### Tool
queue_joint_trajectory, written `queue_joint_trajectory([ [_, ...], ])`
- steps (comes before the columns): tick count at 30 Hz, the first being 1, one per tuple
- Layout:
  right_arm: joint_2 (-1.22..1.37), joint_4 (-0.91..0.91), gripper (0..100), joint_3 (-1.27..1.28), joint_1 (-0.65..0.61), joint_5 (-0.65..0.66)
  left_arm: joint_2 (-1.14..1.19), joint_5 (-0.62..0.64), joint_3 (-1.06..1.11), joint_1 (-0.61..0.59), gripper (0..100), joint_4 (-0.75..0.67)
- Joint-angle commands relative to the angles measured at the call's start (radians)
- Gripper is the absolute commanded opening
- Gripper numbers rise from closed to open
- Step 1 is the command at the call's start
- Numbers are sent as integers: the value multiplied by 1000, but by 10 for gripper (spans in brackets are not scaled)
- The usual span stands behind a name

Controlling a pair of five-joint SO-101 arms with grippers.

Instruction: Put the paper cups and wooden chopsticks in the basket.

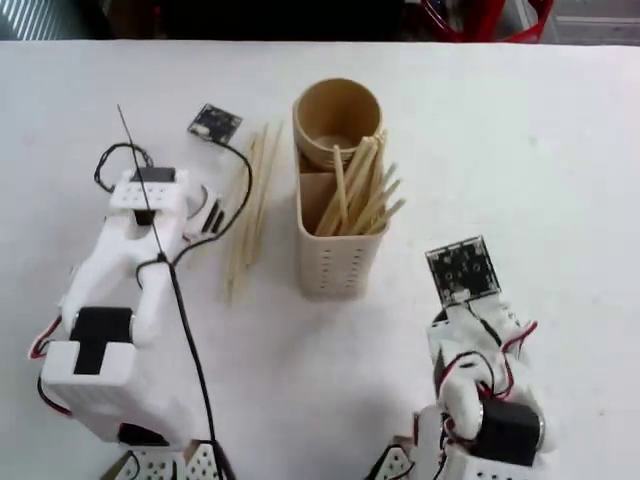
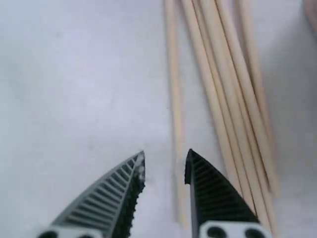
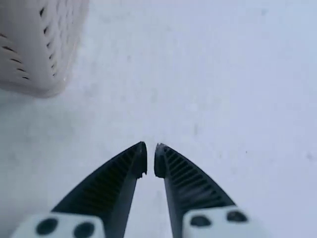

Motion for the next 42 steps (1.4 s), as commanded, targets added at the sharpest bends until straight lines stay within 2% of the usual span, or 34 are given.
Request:
queue_joint_trajectory([
  [1, -107, -19, 39, 23, 44, 6, -147, -9, 51, 45, 146, -9],
  [8, -176, -58, 39, 161, 47, 74, -403, 35, 293, 90, 150, -161],
  [15, -180, -97, 39, 295, 50, 68, -208, 46, 164, 35, 151, -163],
  [22, -180, -96, 39, 396, 50, 68, 65, 46, -57, 13, 151, -77],
  [30, -180, -124, 35, 519, 53, 61, 226, 83, -235, 15, 146, 101],
  [33, -180, -140, 37, 531, 111, -35, 294, 132, -328, 15, 134, 212],
  [36, -180, -199, 38, 532, 177, -123, 348, 137, -404, 10, 67, 269],
  [39, -180, -217, 39, 554, 208, -164, 363, 137, -427, 8, 21, 293],
  [42, -179, -217, 39, 565, 206, -166, 346, 140, -413, 8, 22, 290],
])
